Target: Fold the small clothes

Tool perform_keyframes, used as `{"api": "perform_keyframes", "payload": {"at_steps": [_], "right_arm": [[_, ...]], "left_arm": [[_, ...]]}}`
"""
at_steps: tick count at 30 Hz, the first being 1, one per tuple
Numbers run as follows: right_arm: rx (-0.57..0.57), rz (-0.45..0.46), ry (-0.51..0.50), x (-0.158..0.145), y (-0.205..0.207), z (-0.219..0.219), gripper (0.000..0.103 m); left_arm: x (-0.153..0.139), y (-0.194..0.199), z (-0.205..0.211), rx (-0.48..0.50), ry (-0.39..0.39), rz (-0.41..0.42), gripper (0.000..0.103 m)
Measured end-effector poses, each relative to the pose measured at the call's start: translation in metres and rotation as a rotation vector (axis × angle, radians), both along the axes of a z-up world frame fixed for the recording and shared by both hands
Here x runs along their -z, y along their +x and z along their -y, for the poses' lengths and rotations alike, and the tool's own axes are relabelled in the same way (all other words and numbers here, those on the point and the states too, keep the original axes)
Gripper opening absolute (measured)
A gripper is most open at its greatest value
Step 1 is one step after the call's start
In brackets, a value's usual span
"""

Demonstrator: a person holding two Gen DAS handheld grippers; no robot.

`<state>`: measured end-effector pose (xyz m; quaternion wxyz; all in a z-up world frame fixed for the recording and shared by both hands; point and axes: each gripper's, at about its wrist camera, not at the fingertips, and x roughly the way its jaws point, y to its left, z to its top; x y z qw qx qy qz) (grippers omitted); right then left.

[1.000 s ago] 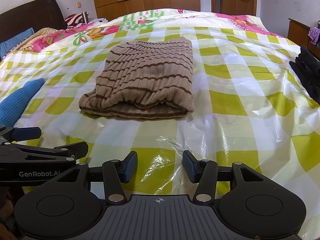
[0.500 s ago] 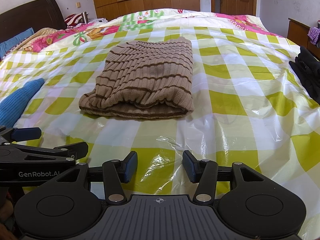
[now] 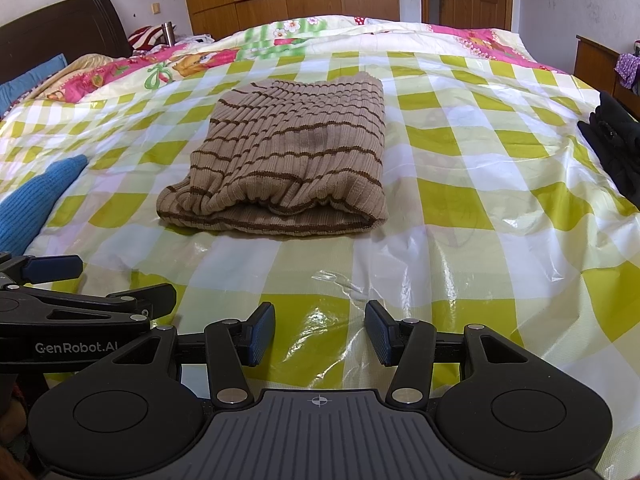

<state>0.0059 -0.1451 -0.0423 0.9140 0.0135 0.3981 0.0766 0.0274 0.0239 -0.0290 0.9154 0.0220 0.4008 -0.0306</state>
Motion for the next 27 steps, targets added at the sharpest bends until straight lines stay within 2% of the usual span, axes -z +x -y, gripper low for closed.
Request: {"api": "perform_keyframes", "payload": {"at_steps": [27], "right_arm": [[0.012, 0.003, -0.03, -0.0006, -0.0002, -0.0037, 0.05]], "left_arm": [[0.0007, -0.0003, 0.001, 0.001, 0.002, 0.001, 0.103]]}}
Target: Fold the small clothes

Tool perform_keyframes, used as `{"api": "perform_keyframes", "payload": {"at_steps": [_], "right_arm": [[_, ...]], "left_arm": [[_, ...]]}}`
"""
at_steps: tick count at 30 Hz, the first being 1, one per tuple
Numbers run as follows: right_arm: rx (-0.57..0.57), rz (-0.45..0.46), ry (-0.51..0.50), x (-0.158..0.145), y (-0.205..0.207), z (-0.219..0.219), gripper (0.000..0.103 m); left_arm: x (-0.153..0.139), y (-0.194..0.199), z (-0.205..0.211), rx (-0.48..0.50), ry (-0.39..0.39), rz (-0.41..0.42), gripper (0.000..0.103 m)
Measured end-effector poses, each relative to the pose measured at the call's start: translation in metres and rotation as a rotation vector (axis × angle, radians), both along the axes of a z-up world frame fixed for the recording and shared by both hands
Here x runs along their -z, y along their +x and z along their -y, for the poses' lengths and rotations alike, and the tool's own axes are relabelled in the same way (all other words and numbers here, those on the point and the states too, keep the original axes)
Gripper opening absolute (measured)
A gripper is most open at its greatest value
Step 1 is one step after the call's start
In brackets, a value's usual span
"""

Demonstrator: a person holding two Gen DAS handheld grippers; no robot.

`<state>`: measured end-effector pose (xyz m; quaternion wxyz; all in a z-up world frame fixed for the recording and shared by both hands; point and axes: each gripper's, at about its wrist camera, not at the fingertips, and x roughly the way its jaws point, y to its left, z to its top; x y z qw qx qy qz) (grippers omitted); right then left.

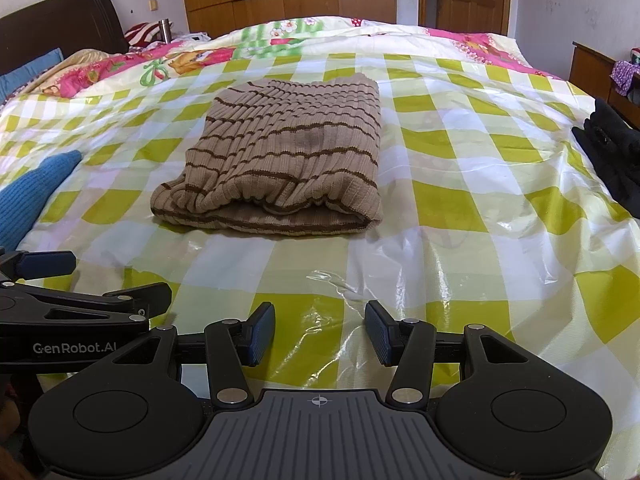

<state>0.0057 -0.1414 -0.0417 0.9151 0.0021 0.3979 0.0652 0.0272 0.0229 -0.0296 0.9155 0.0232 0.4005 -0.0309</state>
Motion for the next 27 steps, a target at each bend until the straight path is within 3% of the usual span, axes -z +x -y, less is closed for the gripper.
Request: {"api": "perform_keyframes", "payload": {"at_steps": [27], "right_arm": [[0.004, 0.0, -0.007, 0.0005, 0.0003, -0.0011, 0.05]], "left_arm": [[0.0011, -0.0002, 0.0001, -0.002, 0.006, 0.0, 0.103]]}}
